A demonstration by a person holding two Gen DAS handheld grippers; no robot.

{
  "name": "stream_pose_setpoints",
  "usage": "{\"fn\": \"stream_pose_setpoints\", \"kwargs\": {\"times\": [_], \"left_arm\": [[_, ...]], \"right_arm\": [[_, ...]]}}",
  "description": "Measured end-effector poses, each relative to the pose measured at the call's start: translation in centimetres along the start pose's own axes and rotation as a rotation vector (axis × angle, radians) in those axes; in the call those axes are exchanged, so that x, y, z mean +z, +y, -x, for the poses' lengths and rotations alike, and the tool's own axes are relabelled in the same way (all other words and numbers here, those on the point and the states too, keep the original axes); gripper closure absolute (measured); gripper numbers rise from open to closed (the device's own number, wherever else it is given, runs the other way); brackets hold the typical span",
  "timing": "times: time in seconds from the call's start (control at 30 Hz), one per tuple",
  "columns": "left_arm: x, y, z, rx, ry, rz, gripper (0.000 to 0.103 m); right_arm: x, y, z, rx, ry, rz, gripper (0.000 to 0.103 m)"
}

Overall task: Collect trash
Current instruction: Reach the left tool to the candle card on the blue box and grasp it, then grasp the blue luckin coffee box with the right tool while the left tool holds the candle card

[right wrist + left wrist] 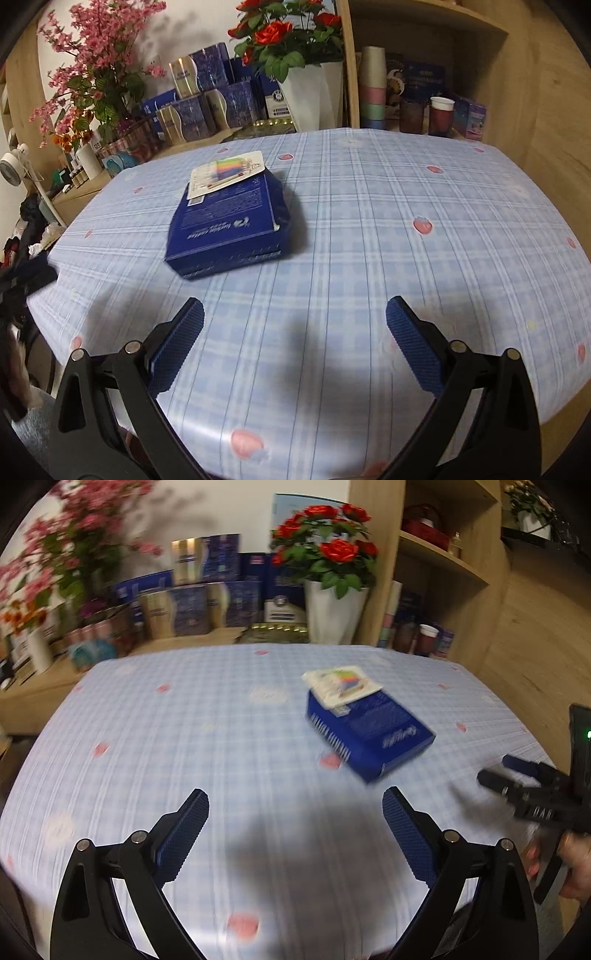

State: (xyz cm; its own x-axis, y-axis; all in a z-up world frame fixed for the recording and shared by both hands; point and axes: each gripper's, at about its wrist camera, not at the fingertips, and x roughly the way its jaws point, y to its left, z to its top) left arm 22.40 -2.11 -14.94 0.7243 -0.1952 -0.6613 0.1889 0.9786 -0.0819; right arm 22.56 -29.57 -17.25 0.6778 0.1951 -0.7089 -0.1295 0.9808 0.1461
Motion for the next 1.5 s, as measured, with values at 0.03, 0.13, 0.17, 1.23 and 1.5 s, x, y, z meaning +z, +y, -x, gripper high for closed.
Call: {"fn": "stream_pose_setpoints", "kwargs": {"times": [0.03, 0.13, 0.17, 1.23, 1.5], "left_arm": [[1.3, -0.2, -1.3, -0.023, 0.014, -0.023, 0.01], [5.8, -0.6, -6.3, -0.085, 0.047, -0.126, 0.01], [6.7, -0.8, -7.5, -0.093, 0.052, -0.159, 0.01], [11.9, 1.0, -18.2, -0.383, 0.261, -0.253, 0.057], [10.2, 6.4, -12.2, -0.262, 0.16, -0.032, 0.057]], "right_arm": [[0.5, -0.1, -0.7, 0.002, 0.012, -0.001, 0.006], [1.6, 0.1, -2.5, 0.013, 0.031, -0.001, 0.006], [2.0, 0.2, -3.2, 0.015, 0.04, 0.003, 0.006], [4.4, 3.2, -7.3, 0.142, 0.154, 0.116, 0.006], [7.2, 4.0, -7.8, 0.198, 0.154, 0.17, 0.006]]}}
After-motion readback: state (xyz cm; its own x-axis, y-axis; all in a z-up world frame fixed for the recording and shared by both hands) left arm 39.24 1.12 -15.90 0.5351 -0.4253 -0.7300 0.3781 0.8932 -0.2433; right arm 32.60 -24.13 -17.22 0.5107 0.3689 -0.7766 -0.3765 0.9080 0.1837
